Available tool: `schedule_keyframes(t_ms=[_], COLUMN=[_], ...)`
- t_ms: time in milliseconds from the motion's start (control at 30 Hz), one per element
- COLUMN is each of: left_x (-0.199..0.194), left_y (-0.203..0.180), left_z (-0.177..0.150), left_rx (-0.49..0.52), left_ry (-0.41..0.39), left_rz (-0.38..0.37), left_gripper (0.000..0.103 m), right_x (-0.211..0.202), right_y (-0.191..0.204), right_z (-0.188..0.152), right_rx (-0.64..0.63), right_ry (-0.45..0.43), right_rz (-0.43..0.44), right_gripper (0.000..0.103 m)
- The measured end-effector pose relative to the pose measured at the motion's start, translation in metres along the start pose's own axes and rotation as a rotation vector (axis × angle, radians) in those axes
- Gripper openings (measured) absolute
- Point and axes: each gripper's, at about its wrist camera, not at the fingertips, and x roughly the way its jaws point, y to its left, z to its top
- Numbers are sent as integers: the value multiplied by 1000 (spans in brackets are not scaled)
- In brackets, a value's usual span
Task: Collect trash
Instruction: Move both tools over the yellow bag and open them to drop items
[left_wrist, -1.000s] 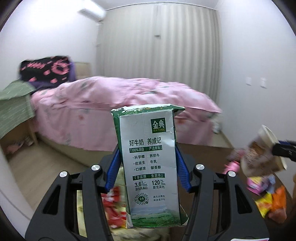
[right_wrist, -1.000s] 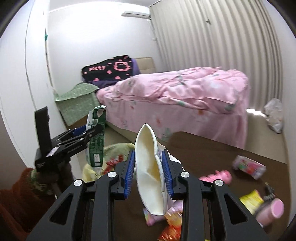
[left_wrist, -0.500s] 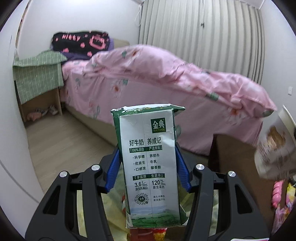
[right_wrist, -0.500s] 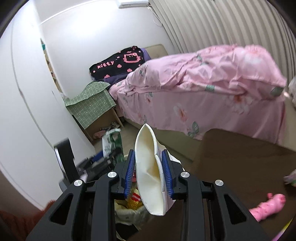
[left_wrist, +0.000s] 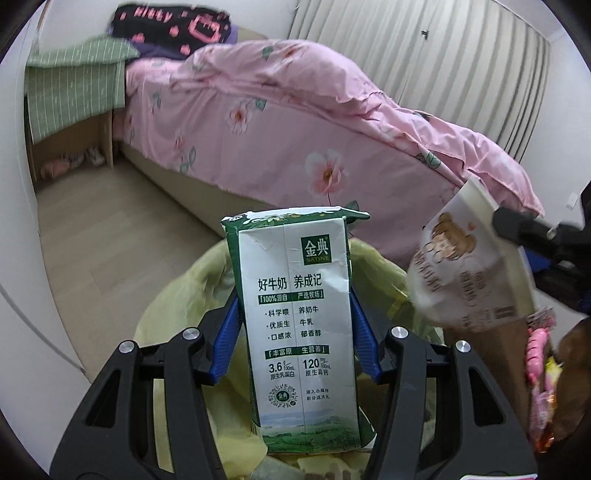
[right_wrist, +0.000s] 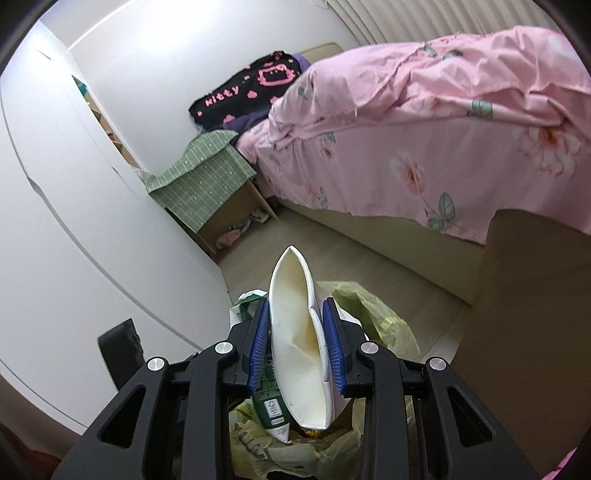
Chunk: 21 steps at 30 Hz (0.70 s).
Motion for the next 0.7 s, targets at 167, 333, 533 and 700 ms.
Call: schedule_keyframes(t_ms=[167,333,533,700], left_x=[-8,-25,-43,-57], left_y=[14,12,1,-30], left_z=[7,18,27,31], left_rx=[-111,-113,-104,-27], left_ry=[36,-14,-45,-50], left_rz=[-95,-98,-116,-165], left_gripper=[55,73,75,75], right_x=[15,8,-31,-87], right_y=[-2,-8,-12,-16], right_z=[-5,-9,-15,-31], right_rx=[15,55,39,25], right_ry=[47,30,-11,-58], right_rz=[-8,-5,-101,-208], right_gripper=[31,47,47,47])
